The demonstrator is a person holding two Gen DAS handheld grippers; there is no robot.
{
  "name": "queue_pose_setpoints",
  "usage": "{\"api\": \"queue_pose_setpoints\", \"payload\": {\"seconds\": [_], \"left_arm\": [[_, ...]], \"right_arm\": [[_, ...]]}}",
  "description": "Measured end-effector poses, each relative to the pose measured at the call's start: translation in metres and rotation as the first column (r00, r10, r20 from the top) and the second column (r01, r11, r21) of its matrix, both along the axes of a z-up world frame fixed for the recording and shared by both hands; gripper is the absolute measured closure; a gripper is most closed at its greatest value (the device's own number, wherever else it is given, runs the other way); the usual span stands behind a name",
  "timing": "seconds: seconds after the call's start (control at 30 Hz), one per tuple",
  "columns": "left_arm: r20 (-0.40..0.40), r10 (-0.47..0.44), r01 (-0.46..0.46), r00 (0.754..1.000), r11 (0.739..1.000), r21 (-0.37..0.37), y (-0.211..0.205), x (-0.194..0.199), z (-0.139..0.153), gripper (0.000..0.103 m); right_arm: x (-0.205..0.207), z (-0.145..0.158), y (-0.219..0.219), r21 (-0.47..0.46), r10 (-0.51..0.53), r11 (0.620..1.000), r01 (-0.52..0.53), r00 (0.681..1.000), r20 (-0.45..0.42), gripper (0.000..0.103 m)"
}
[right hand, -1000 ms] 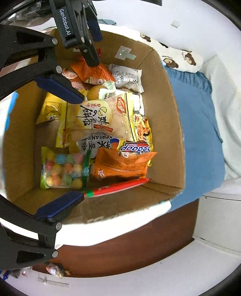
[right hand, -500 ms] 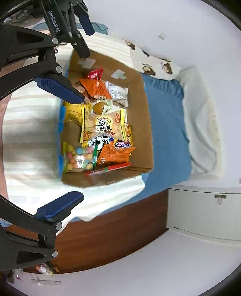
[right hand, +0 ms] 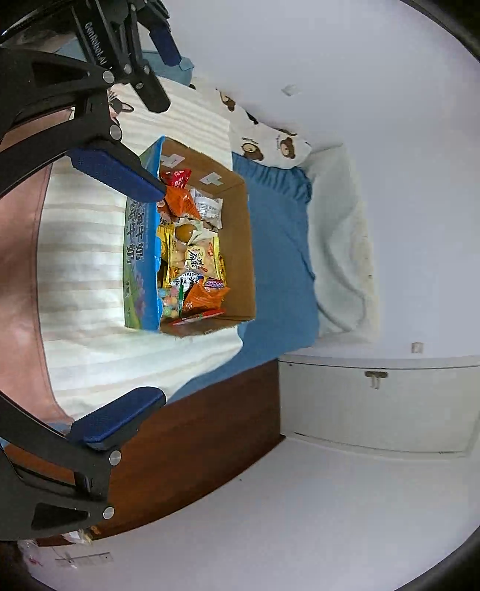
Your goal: Organize snacks
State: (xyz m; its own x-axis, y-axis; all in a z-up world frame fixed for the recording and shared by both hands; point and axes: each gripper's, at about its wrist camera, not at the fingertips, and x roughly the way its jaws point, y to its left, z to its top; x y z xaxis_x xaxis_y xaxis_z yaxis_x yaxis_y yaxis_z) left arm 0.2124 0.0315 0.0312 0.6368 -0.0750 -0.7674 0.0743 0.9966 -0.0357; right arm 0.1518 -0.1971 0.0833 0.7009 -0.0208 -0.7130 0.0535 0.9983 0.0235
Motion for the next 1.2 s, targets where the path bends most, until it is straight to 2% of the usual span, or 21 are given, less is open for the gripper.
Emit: {"api": "queue_pose_setpoints", "payload": {"seconds": [0.1, 0.33, 0.47, 0.57, 0.8, 1.1, 1.17, 1.2], "left_arm": [[0.035, 0.017, -0.018, 0.999, 0.999, 0.031, 0.001, -0.018, 0.011, 0.013], [0.098, 0.069, -0.072, 0.993, 0.997, 0.022, 0.015, -0.051, 0.033, 0.013], [0.124, 0.068, -0.071, 0.99, 0.997, 0.017, 0.016, -0.066, 0.043, 0.013], [0.153, 0.056, -0.061, 0.987, 0.998, 0.029, 0.012, -0.075, 0.049, 0.013], [0.166, 0.031, -0.037, 0.986, 0.999, 0.033, 0.006, -0.086, 0.054, 0.013], [0.154, 0.037, -0.041, 0.987, 0.999, 0.025, 0.001, -0.08, 0.048, 0.013], [0.145, 0.038, -0.041, 0.989, 0.999, 0.02, 0.0, -0.075, 0.045, 0.01], [0.141, 0.038, -0.041, 0.989, 0.999, 0.019, 0.0, -0.073, 0.043, 0.003]], "right_arm": [[-0.025, 0.016, 0.0, -0.017, -0.004, 1.0, 0.005, 0.999, 0.033, 0.001], [-0.069, 0.044, 0.002, -0.039, 0.0, 0.999, 0.003, 0.997, 0.083, 0.001], [-0.088, 0.058, 0.008, -0.039, 0.013, 0.999, -0.009, 0.994, 0.109, 0.001], [-0.092, 0.063, 0.014, -0.035, 0.03, 0.999, -0.026, 0.993, 0.115, 0.001], [-0.1, 0.07, 0.02, -0.035, 0.054, 0.998, -0.05, 0.99, 0.128, 0.001], [-0.093, 0.065, 0.017, -0.026, 0.047, 0.999, -0.045, 0.992, 0.114, 0.001], [-0.089, 0.061, 0.016, -0.026, 0.042, 0.999, -0.039, 0.993, 0.108, 0.001], [-0.086, 0.058, 0.015, -0.025, 0.038, 0.999, -0.036, 0.994, 0.106, 0.001]]}}
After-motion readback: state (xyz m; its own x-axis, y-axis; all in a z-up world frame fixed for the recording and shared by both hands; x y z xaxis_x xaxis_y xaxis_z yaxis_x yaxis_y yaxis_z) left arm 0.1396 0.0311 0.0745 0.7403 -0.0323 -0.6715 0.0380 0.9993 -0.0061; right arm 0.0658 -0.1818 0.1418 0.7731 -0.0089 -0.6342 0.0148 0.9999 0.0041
